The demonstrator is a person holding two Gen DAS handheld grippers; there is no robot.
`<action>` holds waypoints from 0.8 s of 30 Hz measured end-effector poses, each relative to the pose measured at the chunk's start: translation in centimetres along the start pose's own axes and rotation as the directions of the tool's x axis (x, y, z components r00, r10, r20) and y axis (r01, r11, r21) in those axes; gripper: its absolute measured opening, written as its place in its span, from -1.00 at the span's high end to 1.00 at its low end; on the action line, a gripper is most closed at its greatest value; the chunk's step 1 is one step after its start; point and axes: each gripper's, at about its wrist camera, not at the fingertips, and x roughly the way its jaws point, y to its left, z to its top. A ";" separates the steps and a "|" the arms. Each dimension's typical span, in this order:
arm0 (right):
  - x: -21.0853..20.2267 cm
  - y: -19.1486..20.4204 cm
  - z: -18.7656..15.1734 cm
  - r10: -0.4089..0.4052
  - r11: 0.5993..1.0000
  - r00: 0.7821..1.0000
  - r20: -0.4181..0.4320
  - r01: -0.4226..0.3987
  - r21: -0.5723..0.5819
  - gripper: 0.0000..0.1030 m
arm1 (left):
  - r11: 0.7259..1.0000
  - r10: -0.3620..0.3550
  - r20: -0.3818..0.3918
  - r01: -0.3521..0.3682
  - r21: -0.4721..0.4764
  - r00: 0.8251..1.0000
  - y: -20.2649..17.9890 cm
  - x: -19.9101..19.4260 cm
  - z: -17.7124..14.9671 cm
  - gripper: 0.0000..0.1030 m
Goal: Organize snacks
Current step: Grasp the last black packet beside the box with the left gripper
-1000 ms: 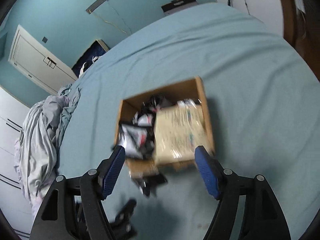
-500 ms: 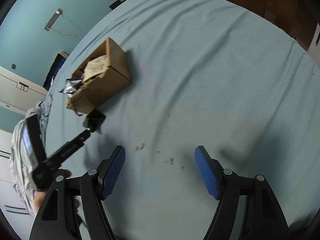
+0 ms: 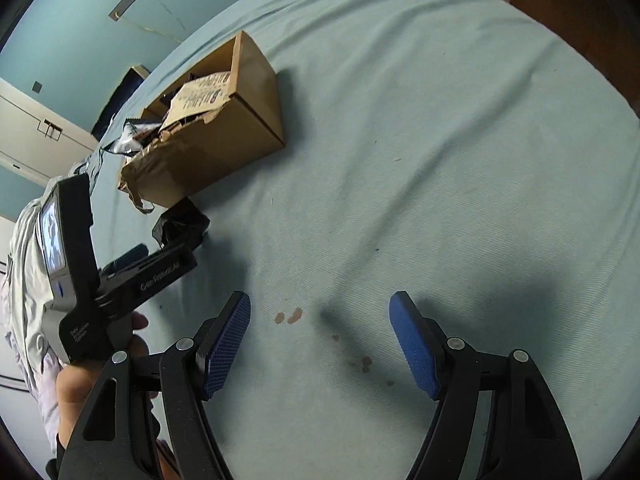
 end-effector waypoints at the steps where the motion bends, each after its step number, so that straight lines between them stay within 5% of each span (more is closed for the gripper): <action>1: 0.6 0.0 0.2 0.003 1.000 1.000 -0.004 -0.003 0.003 -0.39 | 1.000 0.000 0.008 0.000 0.009 1.000 0.0 -0.1 0.1 -0.72; 4: 0.7 -0.2 0.4 0.009 1.000 1.000 -0.002 -0.009 0.017 -0.39 | 1.000 0.011 0.028 -0.012 0.025 1.000 0.1 -0.3 0.5 -0.63; 7: 0.7 -0.2 0.4 0.008 1.000 1.000 0.002 -0.008 0.016 -0.39 | 1.000 -0.016 0.014 0.016 0.021 1.000 0.0 0.1 0.7 -0.04; 24: -0.9 1.6 -0.7 -0.018 0.998 0.999 0.044 0.021 -0.057 -0.39 | 0.998 -0.042 0.108 0.046 -0.039 0.993 2.9 -8.0 -1.3 0.11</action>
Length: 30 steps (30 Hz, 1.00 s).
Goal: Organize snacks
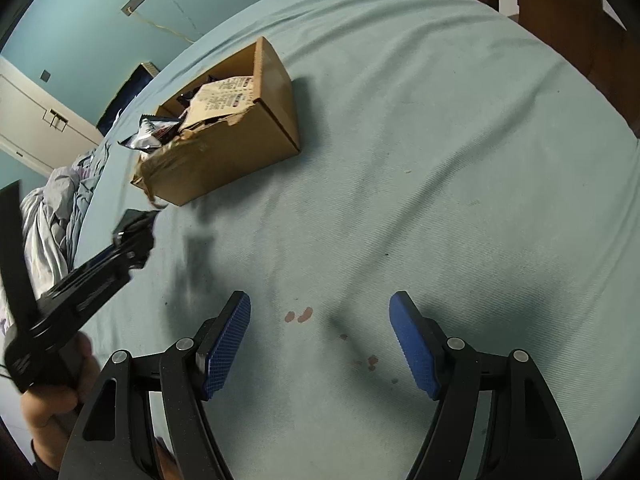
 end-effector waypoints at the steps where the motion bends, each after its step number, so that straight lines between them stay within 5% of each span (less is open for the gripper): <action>1: -0.1 0.1 0.0 -0.001 1.000 1.000 0.002 0.001 -0.003 -0.39 | 1.000 -0.003 0.010 0.003 -0.003 1.000 0.1 -0.6 -0.3 0.11; 7: -0.5 0.1 0.3 0.011 1.000 1.000 0.014 -0.011 -0.004 -0.39 | 0.998 -0.051 0.077 0.054 -0.030 0.996 -0.2 -3.7 1.7 0.12; 17: -0.5 -0.1 0.7 0.010 1.000 1.000 0.016 -0.010 -0.002 -0.39 | 0.996 -0.066 0.158 0.074 -0.043 0.985 -3.0 -4.8 10.1 0.09; 19: -0.4 -0.1 0.7 0.005 1.000 1.000 0.015 -0.005 -0.007 -0.39 | 0.997 -0.064 0.182 0.071 -0.032 0.981 -3.6 -4.7 11.5 -0.08; 21: -0.3 -0.1 0.6 -0.002 1.000 1.000 0.015 0.002 -0.012 -0.39 | 0.998 -0.064 0.191 0.068 -0.016 0.979 -4.2 -4.7 12.0 -0.91; 22: -0.3 -0.1 0.6 -0.007 1.000 1.000 0.014 0.007 -0.014 -0.39 | 0.999 -0.051 0.205 0.054 -0.008 0.977 -4.3 -5.0 11.8 -1.00; 25: -0.1 -0.2 0.7 -0.012 1.000 1.000 0.013 0.012 -0.014 -0.39 | 0.999 -0.010 0.243 0.002 0.033 0.970 -4.4 -5.8 10.1 -1.00; 30: -0.5 0.0 0.5 -0.026 0.999 0.999 0.028 0.026 -0.028 -0.39 | 0.991 0.045 0.171 -0.066 0.118 0.984 -3.7 -6.5 5.6 -1.00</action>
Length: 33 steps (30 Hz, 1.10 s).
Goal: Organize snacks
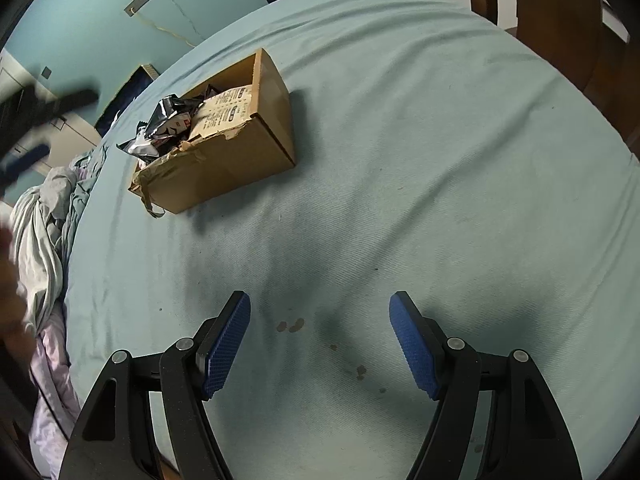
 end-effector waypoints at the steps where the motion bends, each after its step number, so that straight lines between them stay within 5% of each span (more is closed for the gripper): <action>1: -0.2 0.1 -0.1 -0.004 1.000 1.000 0.005 0.004 -0.008 -0.39 | 1.000 0.008 -0.013 -0.008 0.015 1.000 0.1 -0.5 -1.2 -1.00; 12: -6.3 2.5 -4.0 -0.059 0.976 0.989 0.139 0.087 -0.199 -0.39 | 1.000 -0.026 -0.046 0.026 0.000 0.999 2.1 -5.5 -10.8 -1.00; 21: -8.8 3.2 -7.1 0.004 0.955 0.963 0.271 0.077 -0.287 -0.39 | 0.999 -0.037 -0.043 0.038 0.016 0.998 1.0 -4.7 -11.7 -1.00; 33: -4.2 5.5 -4.1 -0.017 0.898 0.966 0.257 0.128 -0.421 -0.39 | 0.997 -0.021 -0.103 0.012 -0.081 0.994 2.2 -1.4 -10.6 -1.00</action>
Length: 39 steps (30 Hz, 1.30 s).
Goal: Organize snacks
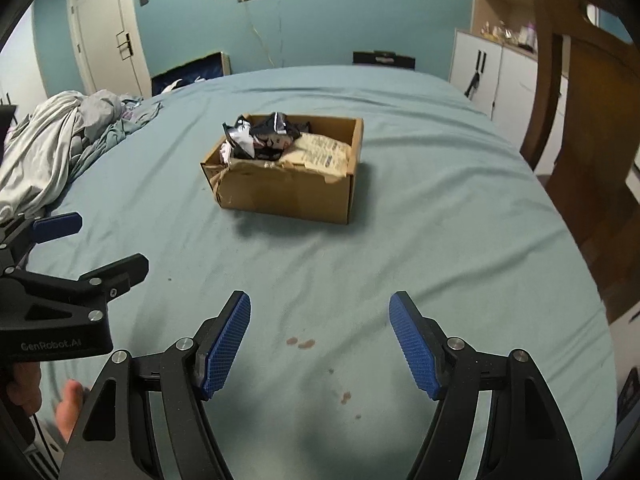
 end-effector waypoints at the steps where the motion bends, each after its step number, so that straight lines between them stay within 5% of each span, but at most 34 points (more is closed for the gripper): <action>1: 0.0 0.0 0.1 0.003 1.000 1.000 0.015 -0.003 -0.007 -0.39 | 1.000 -0.001 -0.003 0.001 -0.003 1.000 0.0 0.1 0.0 -1.00; 39: 0.3 -0.7 -0.1 0.009 1.000 0.999 0.048 -0.008 -0.025 -0.39 | 0.998 0.053 0.045 -0.054 0.037 0.998 -0.7 -0.5 0.1 -1.00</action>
